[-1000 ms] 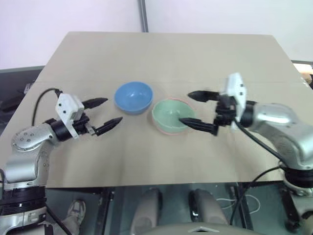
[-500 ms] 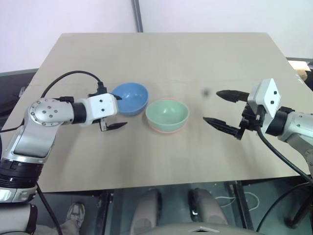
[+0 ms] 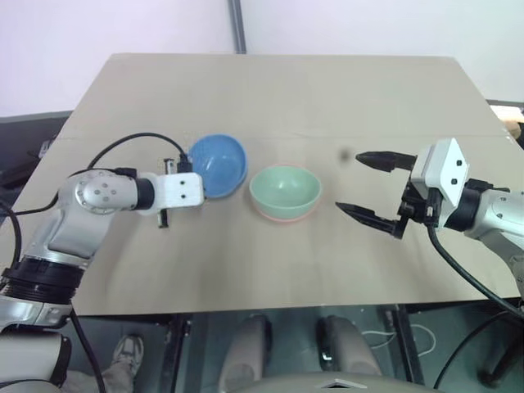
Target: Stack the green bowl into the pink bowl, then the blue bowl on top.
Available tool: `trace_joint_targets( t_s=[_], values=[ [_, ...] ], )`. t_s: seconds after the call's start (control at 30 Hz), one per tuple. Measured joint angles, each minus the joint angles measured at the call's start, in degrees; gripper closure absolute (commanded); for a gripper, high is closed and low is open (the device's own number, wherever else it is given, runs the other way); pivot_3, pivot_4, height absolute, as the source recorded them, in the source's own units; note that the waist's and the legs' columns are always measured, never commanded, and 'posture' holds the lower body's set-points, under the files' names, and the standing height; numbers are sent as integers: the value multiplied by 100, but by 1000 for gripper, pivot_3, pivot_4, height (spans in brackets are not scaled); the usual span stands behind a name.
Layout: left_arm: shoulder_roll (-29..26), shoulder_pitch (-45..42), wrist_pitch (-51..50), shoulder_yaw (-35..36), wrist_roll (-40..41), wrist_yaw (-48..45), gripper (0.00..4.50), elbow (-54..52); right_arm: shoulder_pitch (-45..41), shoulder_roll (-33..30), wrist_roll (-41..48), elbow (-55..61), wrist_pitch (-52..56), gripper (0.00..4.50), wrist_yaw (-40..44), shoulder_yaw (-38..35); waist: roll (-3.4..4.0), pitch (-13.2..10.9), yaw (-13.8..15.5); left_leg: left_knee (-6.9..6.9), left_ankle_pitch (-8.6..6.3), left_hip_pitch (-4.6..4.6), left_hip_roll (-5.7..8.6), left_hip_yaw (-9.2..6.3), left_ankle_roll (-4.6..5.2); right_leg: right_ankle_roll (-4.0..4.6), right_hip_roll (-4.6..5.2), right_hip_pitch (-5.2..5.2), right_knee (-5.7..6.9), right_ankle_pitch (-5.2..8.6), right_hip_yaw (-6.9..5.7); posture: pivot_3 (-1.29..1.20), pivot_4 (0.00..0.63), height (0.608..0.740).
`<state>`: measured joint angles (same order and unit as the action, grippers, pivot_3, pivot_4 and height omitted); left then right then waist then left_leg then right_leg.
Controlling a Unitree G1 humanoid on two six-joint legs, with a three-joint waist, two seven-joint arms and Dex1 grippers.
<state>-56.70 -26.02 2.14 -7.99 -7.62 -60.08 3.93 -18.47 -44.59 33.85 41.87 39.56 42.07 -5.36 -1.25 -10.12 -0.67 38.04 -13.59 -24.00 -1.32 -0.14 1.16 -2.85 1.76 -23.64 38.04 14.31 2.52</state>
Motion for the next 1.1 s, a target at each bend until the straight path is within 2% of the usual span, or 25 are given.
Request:
trace_joint_targets(
  t_s=[0.13, 0.3, 0.47, 0.6, 0.7, 0.8, 0.87, 0.93, 1.0, 1.1],
  values=[
    [100, -76, -11, 27, 135, -12, 4490, -11, -2, 0, -71, -24, -114, 0, -1, 29, 0, 0, -3, 7, 0, -3, 0, -1, 0, 0, 0, 0, 3, 0, -3, 0, 150, 740],
    [204, -417, -626, 291, 951, -341, 4490, -552, 50, 0, -178, -87, -227, 0, -8, 31, -1, 0, 7, 23, 0, -16, 0, -10, 0, -1, -2, 0, 7, -1, -17, 0, 150, 740],
    [326, -1046, -1445, 326, 1909, -832, 4490, -1578, 90, 1, -205, -170, -243, 0, -49, 22, 0, 0, -14, 32, 0, -21, 5, -11, 0, -2, -2, 0, 7, -1, -14, 0, 150, 740],
    [244, -1077, -1561, 268, 2186, -1339, 4490, -1742, 212, -3, -224, -174, -244, 0, -107, -26, 0, 0, -30, 29, 0, -17, 2, -13, 0, 0, -26, -1, 12, 0, -15, 0, 150, 740],
    [169, -1031, -1397, 181, 2234, -1656, 3642, -1836, 345, 0, -236, -142, -242, 0, -213, -88, 1, 0, -11, 29, 0, -15, 1, -13, 0, 2, -28, -1, 17, 0, -13, 0, 150, 740],
    [242, -922, -1215, 22, 2062, -1637, 2157, -1842, 414, 7, -233, -13, -239, 0, -364, -196, 0, 0, -2, 35, 0, -15, 3, -12, 0, 0, -26, 2, 17, 0, -11, 0, 150, 740],
    [335, -923, -1197, -9, 1963, -1518, 1472, -1842, 470, 10, -229, 47, -237, 0, -426, -207, 0, 0, 2, 38, 0, -15, 4, -11, 0, 0, -23, 5, 17, -1, -10, 0, 150, 740],
    [530, -950, -1402, -9, 1960, -1303, 1472, -1850, 532, 37, -201, 61, -225, 0, -491, -220, 0, 0, 10, 41, 1, -15, 4, -13, 0, -1, -22, 7, 17, -1, -11, 0, 150, 740],
    [684, -989, -2080, 107, 2197, -984, 1472, -1866, 624, 58, -190, 73, -207, 0, -552, -223, -1, 0, 0, 43, 0, -16, 3, -14, 0, -2, -23, 6, 19, -1, -11, 0, 150, 740],
    [681, -916, -2922, 670, 2644, -622, 1472, -1873, 711, 223, -163, 29, -121, 0, -754, -277, -1, 0, -45, 40, 0, -12, 1, -24, 0, -1, -27, 0, 29, 0, -6, 0, 150, 740]
  ],
)
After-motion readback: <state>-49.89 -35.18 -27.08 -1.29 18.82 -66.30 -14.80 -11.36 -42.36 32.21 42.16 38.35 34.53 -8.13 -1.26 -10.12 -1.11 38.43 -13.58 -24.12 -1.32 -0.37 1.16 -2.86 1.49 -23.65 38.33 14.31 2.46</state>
